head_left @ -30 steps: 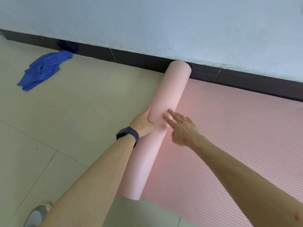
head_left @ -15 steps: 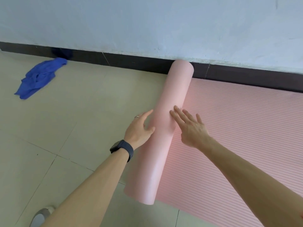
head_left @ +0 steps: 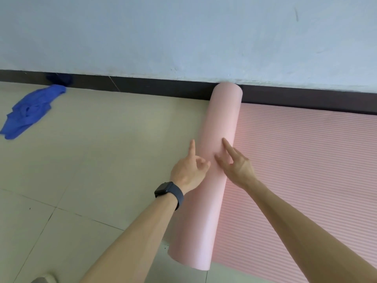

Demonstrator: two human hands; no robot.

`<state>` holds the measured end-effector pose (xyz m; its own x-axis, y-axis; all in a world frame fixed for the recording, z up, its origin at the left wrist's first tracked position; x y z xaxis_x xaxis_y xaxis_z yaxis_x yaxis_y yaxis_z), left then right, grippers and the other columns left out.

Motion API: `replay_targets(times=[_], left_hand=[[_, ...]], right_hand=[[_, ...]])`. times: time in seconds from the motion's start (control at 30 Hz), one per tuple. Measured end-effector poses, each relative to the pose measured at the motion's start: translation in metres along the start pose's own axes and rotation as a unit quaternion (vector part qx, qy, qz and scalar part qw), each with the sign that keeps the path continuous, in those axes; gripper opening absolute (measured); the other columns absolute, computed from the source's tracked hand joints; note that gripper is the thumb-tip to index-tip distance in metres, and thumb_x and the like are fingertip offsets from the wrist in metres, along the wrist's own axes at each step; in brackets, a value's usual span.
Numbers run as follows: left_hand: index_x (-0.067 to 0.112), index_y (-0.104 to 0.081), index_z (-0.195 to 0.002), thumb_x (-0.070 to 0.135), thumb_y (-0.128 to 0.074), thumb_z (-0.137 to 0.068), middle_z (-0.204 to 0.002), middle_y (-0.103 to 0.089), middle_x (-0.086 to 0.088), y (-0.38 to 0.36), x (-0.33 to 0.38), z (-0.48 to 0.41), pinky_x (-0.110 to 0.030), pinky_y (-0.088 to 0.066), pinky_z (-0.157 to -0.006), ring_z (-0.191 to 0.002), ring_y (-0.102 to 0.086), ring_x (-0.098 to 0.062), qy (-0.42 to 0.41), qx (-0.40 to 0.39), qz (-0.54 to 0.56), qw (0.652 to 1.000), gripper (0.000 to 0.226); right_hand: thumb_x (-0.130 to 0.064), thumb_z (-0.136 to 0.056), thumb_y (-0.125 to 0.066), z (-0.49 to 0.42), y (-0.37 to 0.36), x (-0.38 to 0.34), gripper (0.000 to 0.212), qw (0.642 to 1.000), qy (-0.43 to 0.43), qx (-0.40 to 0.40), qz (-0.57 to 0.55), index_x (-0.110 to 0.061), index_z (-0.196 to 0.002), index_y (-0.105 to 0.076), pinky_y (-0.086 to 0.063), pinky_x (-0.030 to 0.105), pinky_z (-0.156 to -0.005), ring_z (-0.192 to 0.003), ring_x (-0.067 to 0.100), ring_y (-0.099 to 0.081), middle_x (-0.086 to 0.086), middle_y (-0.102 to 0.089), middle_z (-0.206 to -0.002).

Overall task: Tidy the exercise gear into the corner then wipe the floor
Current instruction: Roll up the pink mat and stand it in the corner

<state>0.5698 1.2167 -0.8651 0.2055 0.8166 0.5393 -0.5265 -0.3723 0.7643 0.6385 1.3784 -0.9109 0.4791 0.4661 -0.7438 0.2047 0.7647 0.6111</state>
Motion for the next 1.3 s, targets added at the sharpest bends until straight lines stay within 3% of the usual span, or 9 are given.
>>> replay_targets(times=[0.23,0.47,0.53,0.63,0.77,0.97,1.13,1.23,1.3], left_hand=[[0.052,-0.013,-0.154,0.042,-0.055,-0.097,-0.157,-0.033,-0.005,-0.005,0.0,-0.004,-0.035,-0.03,-0.115,-0.144,-0.033,-0.023,0.021,-0.111,0.03,0.993,0.071],[0.066,-0.011,-0.145,0.069,-0.049,-0.089,-0.147,-0.031,-0.007,-0.038,0.051,0.0,-0.037,-0.05,-0.094,-0.111,-0.06,-0.03,-0.028,-0.09,-0.102,0.99,0.068],[0.065,-0.009,-0.147,0.065,-0.047,-0.092,-0.153,-0.03,-0.008,-0.039,0.053,-0.003,-0.038,-0.047,-0.1,-0.123,-0.056,-0.029,-0.037,-0.097,-0.104,0.989,0.067],[0.062,-0.018,-0.148,0.042,-0.053,-0.097,-0.162,-0.027,0.004,-0.029,0.033,-0.004,-0.036,-0.033,-0.116,-0.146,-0.034,-0.02,-0.021,-0.141,0.045,0.989,0.065],[0.066,-0.035,-0.138,0.033,-0.064,-0.086,-0.151,-0.045,0.017,-0.025,0.007,0.005,-0.05,-0.053,-0.098,-0.119,-0.062,-0.013,0.058,-0.102,0.246,0.962,0.068],[0.062,-0.038,-0.14,0.035,-0.067,-0.088,-0.15,-0.044,0.018,-0.034,0.025,0.011,-0.043,-0.036,-0.114,-0.135,-0.046,-0.011,0.075,-0.137,0.274,0.949,0.066],[0.076,-0.032,-0.131,0.04,-0.059,-0.094,-0.157,-0.033,0.006,-0.046,0.057,0.015,-0.049,-0.041,-0.11,-0.139,-0.04,-0.022,0.03,-0.188,0.184,0.964,0.058],[0.072,-0.026,-0.138,0.053,-0.058,-0.092,-0.143,-0.035,0.001,-0.057,0.069,0.013,-0.032,-0.041,-0.102,-0.127,-0.047,-0.02,-0.031,-0.137,0.038,0.989,0.059],[0.07,-0.027,-0.139,0.061,-0.052,-0.092,-0.134,-0.033,0.003,-0.067,0.085,0.015,-0.029,-0.043,-0.096,-0.111,-0.057,-0.023,-0.065,-0.105,-0.046,0.991,0.054]], right_hand=[[-0.047,-0.097,-0.05,0.005,0.01,0.027,0.059,0.998,-0.059,0.014,-0.022,-0.04,-0.152,-0.028,-0.045,0.037,-0.095,-0.118,0.033,-0.057,0.014,-0.062,-0.125],[-0.049,-0.1,-0.044,0.053,0.036,0.045,0.044,0.991,-0.1,0.056,-0.074,-0.047,-0.143,-0.043,-0.04,0.026,-0.091,-0.126,0.023,-0.054,0.0,-0.06,-0.134],[-0.051,-0.101,-0.04,0.066,0.033,0.046,0.047,0.99,-0.088,0.008,-0.113,-0.048,-0.148,-0.035,-0.034,0.021,-0.096,-0.135,0.02,-0.046,-0.005,-0.052,-0.144],[-0.056,-0.099,-0.04,0.063,0.027,0.045,0.056,0.991,-0.064,-0.033,-0.114,-0.047,-0.152,-0.024,-0.026,0.018,-0.104,-0.14,0.016,-0.039,-0.011,-0.038,-0.154],[-0.088,-0.075,-0.042,0.054,0.022,0.038,0.088,0.994,-0.076,-0.066,-0.032,-0.056,-0.15,-0.011,-0.032,0.038,-0.116,-0.143,0.019,-0.034,-0.008,-0.025,-0.159],[-0.072,-0.084,-0.052,0.058,0.029,0.065,0.075,0.994,-0.071,-0.037,-0.067,-0.054,-0.15,-0.021,-0.029,0.03,-0.114,-0.139,0.019,-0.04,-0.003,-0.034,-0.155],[-0.062,-0.09,-0.052,0.066,0.053,0.095,0.066,0.994,-0.095,-0.026,-0.041,-0.049,-0.15,-0.027,-0.032,0.034,-0.112,-0.137,0.022,-0.044,0.002,-0.038,-0.155],[-0.058,-0.09,-0.055,0.089,0.063,0.088,0.061,0.993,-0.088,0.052,-0.063,-0.048,-0.147,-0.034,-0.048,0.032,-0.094,-0.109,0.013,-0.062,-0.008,-0.049,-0.144],[-0.063,-0.087,-0.056,0.112,0.059,0.08,0.068,0.991,-0.065,0.06,-0.103,-0.051,-0.148,-0.029,-0.049,0.03,-0.096,-0.117,0.008,-0.058,-0.016,-0.042,-0.148]])
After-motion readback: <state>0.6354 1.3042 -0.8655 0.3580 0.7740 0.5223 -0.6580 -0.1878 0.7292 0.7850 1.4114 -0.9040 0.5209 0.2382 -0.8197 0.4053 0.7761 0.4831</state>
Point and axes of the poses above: each hand's wrist, its own z-axis away from the middle knuckle, its own y-axis out of the back of the hand, x = y × z, the point moved 1 cm from there along -z, towards the middle knuckle
